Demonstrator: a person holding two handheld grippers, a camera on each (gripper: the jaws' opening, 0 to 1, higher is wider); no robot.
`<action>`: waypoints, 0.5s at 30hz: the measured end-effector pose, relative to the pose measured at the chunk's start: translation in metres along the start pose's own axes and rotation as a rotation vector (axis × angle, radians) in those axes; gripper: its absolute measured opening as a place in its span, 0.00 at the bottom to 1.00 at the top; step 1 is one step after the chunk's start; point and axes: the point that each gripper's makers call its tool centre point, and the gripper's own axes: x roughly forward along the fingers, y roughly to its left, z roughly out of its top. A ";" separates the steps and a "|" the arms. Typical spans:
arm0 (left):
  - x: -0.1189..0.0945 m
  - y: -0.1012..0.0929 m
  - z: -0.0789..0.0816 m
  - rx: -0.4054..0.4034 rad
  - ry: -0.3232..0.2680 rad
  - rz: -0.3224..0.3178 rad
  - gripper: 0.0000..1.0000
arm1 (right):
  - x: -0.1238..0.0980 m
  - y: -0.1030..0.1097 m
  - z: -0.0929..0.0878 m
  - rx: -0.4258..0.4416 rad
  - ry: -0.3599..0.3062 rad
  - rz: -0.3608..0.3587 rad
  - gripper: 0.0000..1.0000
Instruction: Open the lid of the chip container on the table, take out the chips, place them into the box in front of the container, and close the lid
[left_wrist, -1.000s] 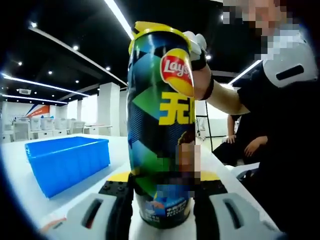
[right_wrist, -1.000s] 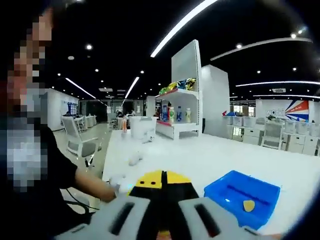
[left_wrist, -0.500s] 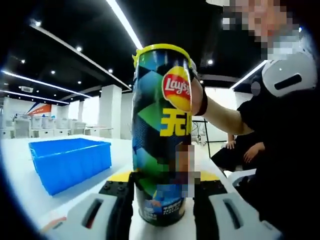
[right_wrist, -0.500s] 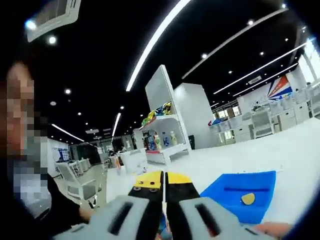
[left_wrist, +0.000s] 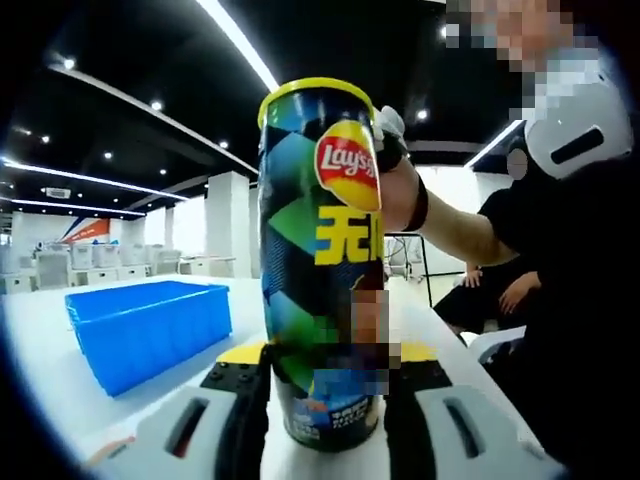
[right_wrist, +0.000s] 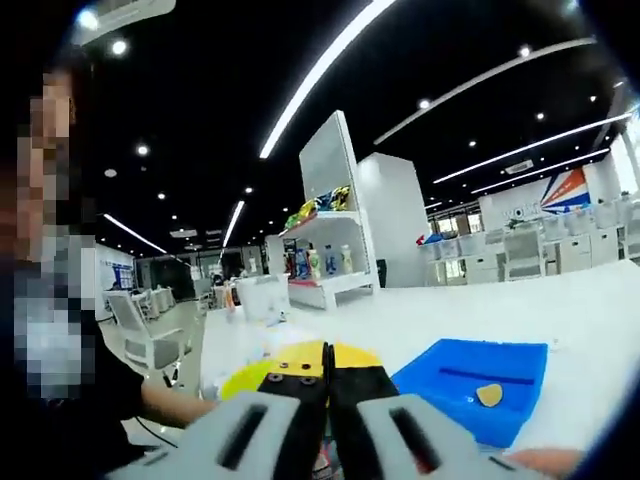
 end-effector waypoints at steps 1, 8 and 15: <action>0.000 0.000 0.000 0.002 0.001 0.001 0.45 | 0.000 0.000 0.001 -0.007 -0.007 0.005 0.02; -0.061 0.061 0.043 -0.033 -0.136 0.180 0.51 | -0.046 -0.118 -0.010 -0.202 -0.027 -0.257 0.27; -0.086 0.192 0.019 0.016 0.033 0.545 0.53 | -0.028 -0.172 -0.109 -0.096 0.221 -0.133 0.63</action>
